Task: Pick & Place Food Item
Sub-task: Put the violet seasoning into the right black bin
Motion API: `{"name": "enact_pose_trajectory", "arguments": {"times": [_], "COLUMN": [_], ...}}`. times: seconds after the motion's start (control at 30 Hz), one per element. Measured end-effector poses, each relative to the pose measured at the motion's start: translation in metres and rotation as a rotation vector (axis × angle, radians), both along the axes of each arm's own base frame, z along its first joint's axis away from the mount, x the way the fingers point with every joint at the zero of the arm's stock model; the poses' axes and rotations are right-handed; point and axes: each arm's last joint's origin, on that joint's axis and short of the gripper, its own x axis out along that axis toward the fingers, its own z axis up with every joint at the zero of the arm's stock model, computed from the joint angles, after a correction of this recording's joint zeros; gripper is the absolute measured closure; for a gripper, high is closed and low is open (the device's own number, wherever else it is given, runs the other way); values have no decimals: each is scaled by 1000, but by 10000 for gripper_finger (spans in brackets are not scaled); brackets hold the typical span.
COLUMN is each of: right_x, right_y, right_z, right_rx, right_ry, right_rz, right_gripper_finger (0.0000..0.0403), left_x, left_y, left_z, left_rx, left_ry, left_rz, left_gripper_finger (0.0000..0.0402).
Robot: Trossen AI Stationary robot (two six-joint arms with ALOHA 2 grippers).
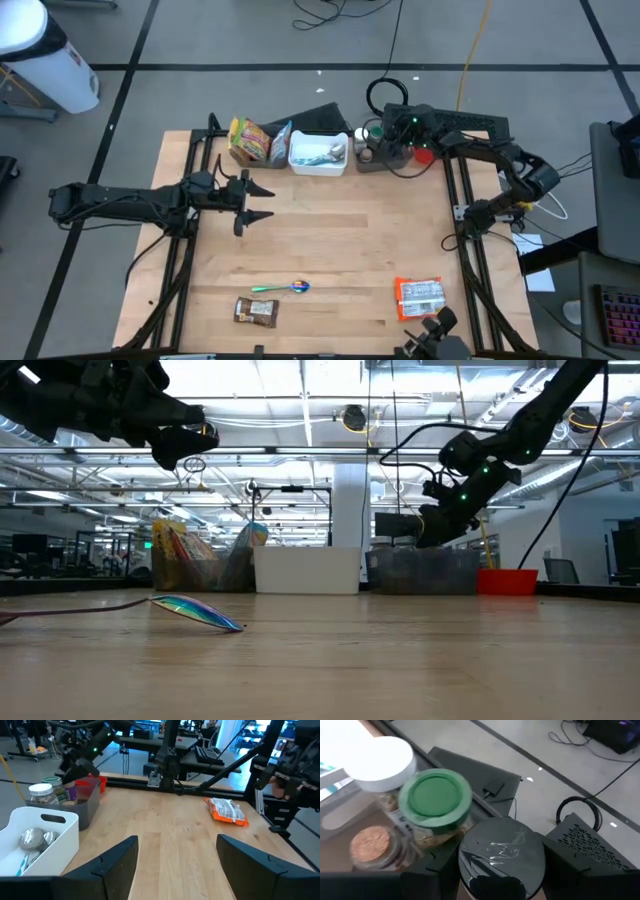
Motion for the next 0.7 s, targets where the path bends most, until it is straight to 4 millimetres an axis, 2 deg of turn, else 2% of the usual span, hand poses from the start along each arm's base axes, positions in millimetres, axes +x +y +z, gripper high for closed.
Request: {"name": "enact_pose_trajectory", "arguments": {"times": [0.33, 0.7], "right_x": [-6, -5], "right_y": [-6, -5], "right_z": [1, 1], "right_rx": [-7, 2], "right_ry": [-18, -34], "right_rz": [-33, -17], "right_gripper_finger": [206, 206], "left_x": [0, 0], "left_y": [0, 0], "left_z": [0, -1], "left_rx": [4, 6], "left_ry": [3, 5], "left_rz": [-1, -2], "left_gripper_finger": [122, 138]}}
